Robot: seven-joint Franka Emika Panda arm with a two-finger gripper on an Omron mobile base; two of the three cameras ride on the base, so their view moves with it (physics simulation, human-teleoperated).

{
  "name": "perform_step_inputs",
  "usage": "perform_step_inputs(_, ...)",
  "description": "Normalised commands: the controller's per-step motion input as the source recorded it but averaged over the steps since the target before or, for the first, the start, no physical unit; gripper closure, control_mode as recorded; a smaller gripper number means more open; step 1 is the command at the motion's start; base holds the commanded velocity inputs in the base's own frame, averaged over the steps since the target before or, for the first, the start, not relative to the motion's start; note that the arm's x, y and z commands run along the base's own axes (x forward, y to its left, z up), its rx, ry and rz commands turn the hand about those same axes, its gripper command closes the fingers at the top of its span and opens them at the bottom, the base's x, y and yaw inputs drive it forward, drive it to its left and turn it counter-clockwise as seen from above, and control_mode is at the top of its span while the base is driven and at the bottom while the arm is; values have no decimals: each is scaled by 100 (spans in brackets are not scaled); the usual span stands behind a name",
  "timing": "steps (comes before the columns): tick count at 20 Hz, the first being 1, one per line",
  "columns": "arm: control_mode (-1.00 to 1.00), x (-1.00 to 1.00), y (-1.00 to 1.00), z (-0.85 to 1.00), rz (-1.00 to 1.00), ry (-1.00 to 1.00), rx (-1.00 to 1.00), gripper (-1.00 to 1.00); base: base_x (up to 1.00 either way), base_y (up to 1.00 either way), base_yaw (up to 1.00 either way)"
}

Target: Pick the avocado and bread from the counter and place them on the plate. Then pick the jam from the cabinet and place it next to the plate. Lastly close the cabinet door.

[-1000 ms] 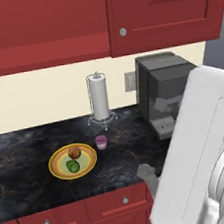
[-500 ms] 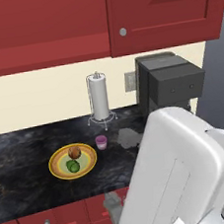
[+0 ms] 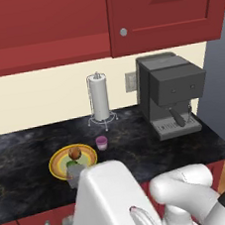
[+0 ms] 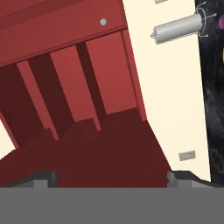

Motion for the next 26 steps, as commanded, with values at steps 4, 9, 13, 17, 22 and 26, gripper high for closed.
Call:
perform_step_inputs(4, -100, -1, 47, 17, -9, -1, -12, -100, 0, 0, 0)
perform_step_inputs(9, -100, 0, 36, 36, -8, 8, -14, -100, 0, 0, 0)
perform_step_inputs(13, -100, -8, 35, 27, -9, 3, -24, -100, 0, 0, 0)
perform_step_inputs(17, -100, -25, 32, 5, -10, 0, -25, -100, 0, 0, 0)
perform_step_inputs(22, -100, -21, 26, 6, -11, -5, -22, -100, 0, 0, 0)
perform_step_inputs(26, -100, -1, 38, 31, -13, -1, -21, -100, 0, 0, 0)
